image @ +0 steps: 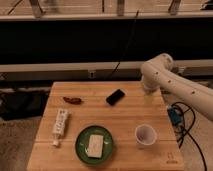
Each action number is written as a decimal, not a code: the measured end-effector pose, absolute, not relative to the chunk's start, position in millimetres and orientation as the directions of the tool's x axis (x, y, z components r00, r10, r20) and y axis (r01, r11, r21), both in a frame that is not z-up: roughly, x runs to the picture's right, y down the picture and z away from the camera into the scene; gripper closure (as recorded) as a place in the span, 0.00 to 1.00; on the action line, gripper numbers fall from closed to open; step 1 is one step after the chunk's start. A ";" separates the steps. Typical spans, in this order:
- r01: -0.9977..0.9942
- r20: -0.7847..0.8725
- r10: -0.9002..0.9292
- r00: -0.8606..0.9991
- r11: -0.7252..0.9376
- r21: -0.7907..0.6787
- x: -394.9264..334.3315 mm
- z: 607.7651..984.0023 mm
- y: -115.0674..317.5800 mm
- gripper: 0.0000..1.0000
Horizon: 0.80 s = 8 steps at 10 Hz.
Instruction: Push the eraser across the table
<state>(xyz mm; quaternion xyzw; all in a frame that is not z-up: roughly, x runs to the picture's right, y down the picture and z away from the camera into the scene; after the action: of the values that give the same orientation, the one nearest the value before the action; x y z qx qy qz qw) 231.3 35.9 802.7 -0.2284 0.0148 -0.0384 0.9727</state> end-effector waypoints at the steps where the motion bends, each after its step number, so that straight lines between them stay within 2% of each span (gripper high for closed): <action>1: 0.068 -0.009 -0.080 0.997 0.893 -0.444 230.0 804.1 35.4 0.21; 3: 0.065 -0.005 -0.076 0.997 0.894 -0.444 226.8 807.6 35.5 0.22; 6: 0.061 -0.002 -0.069 0.998 0.895 -0.442 223.3 812.5 35.3 0.33; 7: 0.058 -0.002 -0.066 0.998 0.895 -0.441 221.9 814.7 35.1 0.47; 8: 0.057 -0.001 -0.064 0.998 0.896 -0.441 221.2 815.9 35.3 0.55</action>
<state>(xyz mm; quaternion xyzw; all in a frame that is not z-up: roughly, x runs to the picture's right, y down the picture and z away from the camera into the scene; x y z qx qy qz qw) 221.2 35.3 815.9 -0.2264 0.0078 -0.0312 0.9735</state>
